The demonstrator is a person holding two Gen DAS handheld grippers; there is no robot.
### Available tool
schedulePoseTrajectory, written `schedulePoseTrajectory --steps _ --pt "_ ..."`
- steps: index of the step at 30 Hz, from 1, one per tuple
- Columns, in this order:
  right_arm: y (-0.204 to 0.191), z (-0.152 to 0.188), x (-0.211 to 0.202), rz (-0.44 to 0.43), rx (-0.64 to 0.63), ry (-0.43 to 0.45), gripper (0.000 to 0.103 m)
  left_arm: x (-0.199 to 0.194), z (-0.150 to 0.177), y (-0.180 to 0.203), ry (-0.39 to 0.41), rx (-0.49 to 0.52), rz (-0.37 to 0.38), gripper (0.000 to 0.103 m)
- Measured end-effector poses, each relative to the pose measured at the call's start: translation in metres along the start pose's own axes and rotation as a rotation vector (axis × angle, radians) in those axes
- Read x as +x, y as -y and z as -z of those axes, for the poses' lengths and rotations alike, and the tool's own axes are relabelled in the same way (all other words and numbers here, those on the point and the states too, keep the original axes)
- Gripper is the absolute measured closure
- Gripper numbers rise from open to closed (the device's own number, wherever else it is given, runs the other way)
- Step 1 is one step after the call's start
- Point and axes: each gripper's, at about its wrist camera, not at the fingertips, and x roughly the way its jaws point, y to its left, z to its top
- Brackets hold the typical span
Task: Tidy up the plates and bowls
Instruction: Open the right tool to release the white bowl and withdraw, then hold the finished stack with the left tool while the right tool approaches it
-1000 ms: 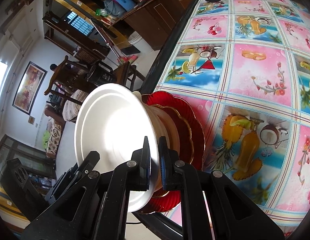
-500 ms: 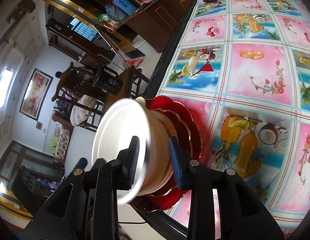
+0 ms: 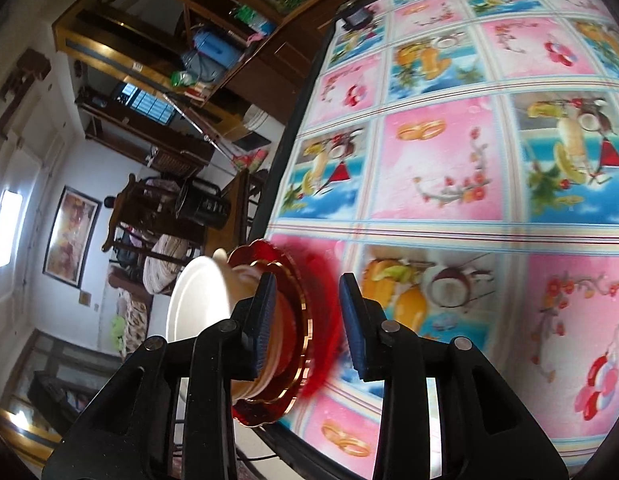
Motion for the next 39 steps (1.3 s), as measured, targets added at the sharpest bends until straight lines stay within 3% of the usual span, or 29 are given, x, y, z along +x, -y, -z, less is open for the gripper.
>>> schedulePoseTrajectory --steps 14,19,22,24,27,31,36,39 --pt "0.062 -0.007 -0.041 0.024 0.087 0.058 0.07 -0.016 0.008 0.099 -0.018 0.184 0.19 0.023" --pt "0.073 -0.005 -0.06 0.043 0.049 0.09 0.07 -0.022 0.014 0.129 -0.024 0.231 0.23 0.023" --pt "0.07 0.001 -0.081 0.048 -0.025 0.158 0.07 -0.03 0.014 0.14 0.005 0.248 0.231 0.023" --pt "0.063 0.007 -0.098 0.041 -0.099 0.218 0.069 -0.035 0.014 0.141 0.028 0.251 0.21 0.023" --pt "0.046 0.022 -0.119 0.014 -0.201 0.301 0.056 -0.042 0.012 0.132 0.065 0.221 0.17 0.022" --pt "0.011 0.047 -0.127 -0.023 -0.367 0.364 0.056 -0.044 0.011 0.109 0.078 0.132 0.135 0.022" --pt "-0.032 0.087 -0.118 -0.054 -0.536 0.402 0.056 -0.054 0.016 0.071 0.116 0.047 0.082 0.022" --pt "-0.055 0.111 -0.106 -0.074 -0.616 0.378 0.056 -0.06 0.02 0.046 0.146 -0.007 0.039 0.021"
